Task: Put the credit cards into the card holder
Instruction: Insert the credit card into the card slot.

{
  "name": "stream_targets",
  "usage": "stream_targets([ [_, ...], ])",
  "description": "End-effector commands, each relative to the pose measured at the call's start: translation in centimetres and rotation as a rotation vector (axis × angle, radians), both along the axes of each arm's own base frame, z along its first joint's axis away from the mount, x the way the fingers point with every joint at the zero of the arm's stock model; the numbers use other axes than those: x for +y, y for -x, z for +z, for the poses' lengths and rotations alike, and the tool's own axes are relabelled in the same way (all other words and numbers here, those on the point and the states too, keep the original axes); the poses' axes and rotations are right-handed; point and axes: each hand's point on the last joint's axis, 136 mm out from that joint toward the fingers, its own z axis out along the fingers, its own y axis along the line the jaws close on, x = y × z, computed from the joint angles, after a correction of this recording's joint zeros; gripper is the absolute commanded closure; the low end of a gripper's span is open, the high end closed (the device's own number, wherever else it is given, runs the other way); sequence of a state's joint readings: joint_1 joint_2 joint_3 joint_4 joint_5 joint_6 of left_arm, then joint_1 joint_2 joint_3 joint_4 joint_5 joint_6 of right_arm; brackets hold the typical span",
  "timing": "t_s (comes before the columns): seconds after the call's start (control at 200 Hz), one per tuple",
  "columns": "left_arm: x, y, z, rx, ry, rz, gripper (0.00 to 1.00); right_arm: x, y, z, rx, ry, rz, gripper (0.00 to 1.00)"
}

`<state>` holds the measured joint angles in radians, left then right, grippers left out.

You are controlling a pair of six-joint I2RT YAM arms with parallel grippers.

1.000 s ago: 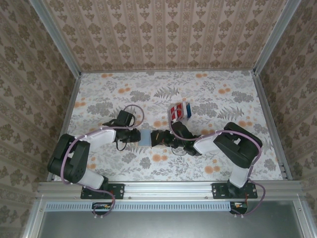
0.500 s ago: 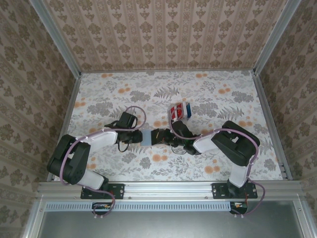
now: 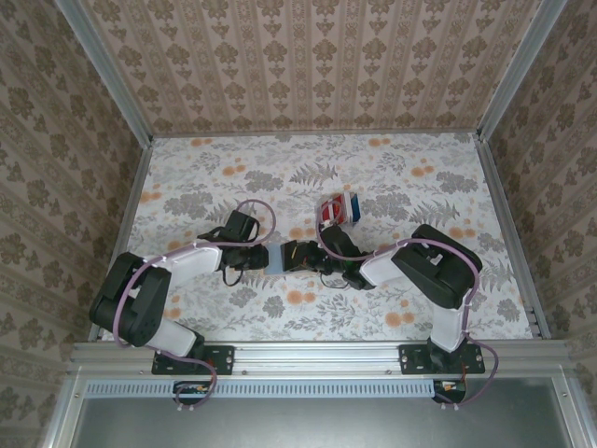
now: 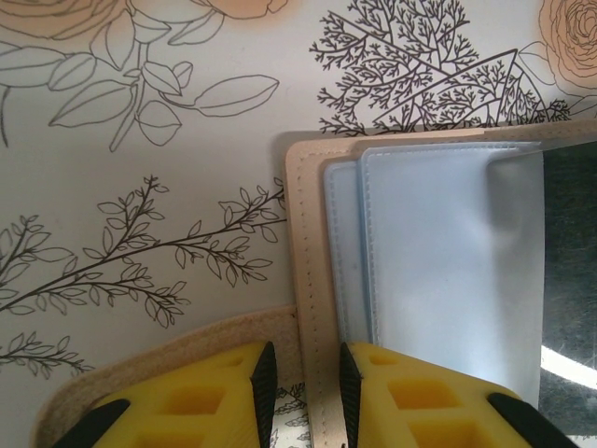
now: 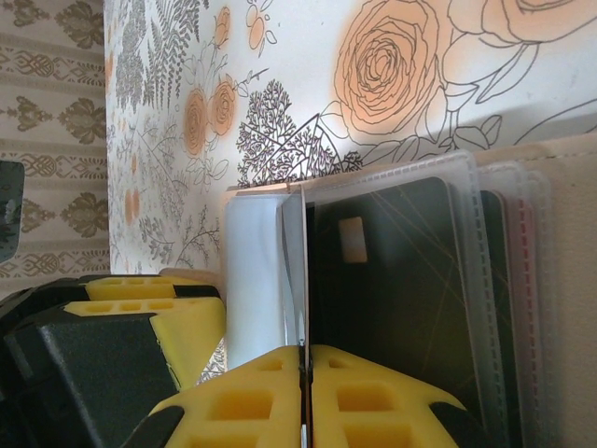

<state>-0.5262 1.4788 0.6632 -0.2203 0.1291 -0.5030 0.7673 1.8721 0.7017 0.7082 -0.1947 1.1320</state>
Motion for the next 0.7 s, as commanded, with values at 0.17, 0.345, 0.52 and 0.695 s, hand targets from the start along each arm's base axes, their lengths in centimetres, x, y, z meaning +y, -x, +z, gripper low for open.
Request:
stream_targets([
  [0.17, -0.7, 2.6, -2.2, 0.123, -0.016, -0.025, 0.72, -0.1, 1.0, -1.3, -0.031, 0.13, 0.015, 0.88],
  [0.345, -0.7, 2.6, -2.3, 0.125, -0.024, -0.022, 0.72, 0.4, 1.3, -1.5, -0.052, 0.159, 0.008, 0.88],
  [0.52, -0.8, 2.8, -2.4, 0.128, -0.038, -0.029, 0.71, 0.8, 1.5, -1.7, -0.062, 0.179, 0.017, 0.83],
  [0.695, -0.7, 2.7, -2.4, 0.126, -0.051, -0.031, 0.71, -0.4, 1.4, -0.5, -0.11, 0.264, 0.015, 0.69],
])
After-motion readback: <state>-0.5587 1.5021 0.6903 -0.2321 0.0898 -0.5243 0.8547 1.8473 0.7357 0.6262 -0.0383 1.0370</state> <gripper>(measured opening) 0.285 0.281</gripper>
